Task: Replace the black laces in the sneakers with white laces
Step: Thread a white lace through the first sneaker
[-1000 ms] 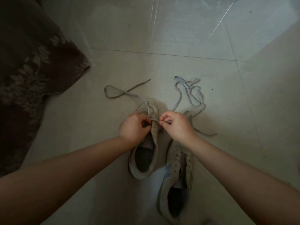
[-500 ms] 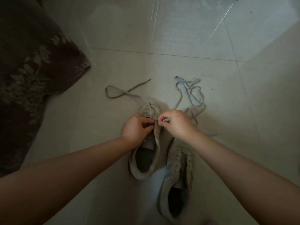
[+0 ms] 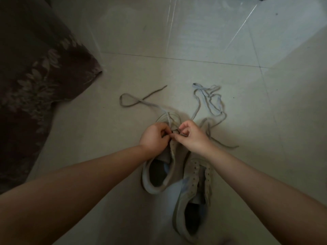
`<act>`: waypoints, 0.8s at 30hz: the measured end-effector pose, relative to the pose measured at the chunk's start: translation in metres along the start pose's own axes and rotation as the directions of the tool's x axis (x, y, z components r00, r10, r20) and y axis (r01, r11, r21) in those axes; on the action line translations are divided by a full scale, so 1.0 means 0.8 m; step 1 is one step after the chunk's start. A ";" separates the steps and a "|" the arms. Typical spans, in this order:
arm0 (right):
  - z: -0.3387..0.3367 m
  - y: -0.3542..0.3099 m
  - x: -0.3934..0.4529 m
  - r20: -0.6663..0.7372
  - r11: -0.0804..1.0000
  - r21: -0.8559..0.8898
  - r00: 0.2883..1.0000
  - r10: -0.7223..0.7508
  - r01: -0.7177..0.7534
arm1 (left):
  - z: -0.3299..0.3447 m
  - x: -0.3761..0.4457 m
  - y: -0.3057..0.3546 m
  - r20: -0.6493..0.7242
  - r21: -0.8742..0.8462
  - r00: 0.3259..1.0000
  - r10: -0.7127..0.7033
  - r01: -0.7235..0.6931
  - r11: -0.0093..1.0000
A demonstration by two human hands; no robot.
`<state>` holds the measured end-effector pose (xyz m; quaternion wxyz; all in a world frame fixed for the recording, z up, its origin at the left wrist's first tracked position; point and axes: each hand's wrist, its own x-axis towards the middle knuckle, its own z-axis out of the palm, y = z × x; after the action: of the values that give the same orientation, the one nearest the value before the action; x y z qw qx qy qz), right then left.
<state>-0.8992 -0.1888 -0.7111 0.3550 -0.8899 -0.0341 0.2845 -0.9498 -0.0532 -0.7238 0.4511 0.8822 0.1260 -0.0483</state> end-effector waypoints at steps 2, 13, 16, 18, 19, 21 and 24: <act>-0.001 -0.001 0.000 -0.011 0.999 -0.028 0.999 0.032 -0.032 | -0.003 0.002 -0.001 0.004 -0.021 1.000 0.026 -0.026 0.999; 0.001 0.001 -0.017 -0.045 0.988 -0.127 0.994 -0.098 0.092 | -0.069 -0.004 -0.039 0.252 -0.823 0.861 -0.442 0.431 0.370; 0.005 -0.004 -0.019 -0.061 0.958 -0.232 0.981 -0.186 0.167 | -0.066 -0.003 -0.032 0.386 -0.866 0.840 -0.381 0.473 0.165; 0.006 -0.006 -0.020 -0.096 0.920 -0.343 0.967 -0.236 0.190 | -0.059 -0.001 -0.023 0.386 -0.855 0.848 -0.363 0.477 0.203; 0.005 -0.007 -0.020 -0.109 0.900 -0.393 0.963 -0.248 0.187 | -0.057 -0.001 -0.018 0.328 -0.825 0.877 -0.351 0.447 0.345; 0.003 -0.008 -0.018 -0.131 0.875 -0.453 0.958 -0.253 0.169 | -0.059 -0.005 -0.022 0.127 -0.543 0.974 -0.186 0.225 0.809; 0.001 -0.007 -0.018 -0.146 0.878 -0.456 0.960 -0.237 0.148 | -0.073 -0.009 -0.050 0.143 0.156 0.969 0.204 -0.225 0.962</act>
<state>-0.9104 -0.1877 -0.7007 0.1727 -0.9628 -0.1509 0.1428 -0.9691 0.0154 -0.7196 0.3835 0.9212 -0.0038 -0.0652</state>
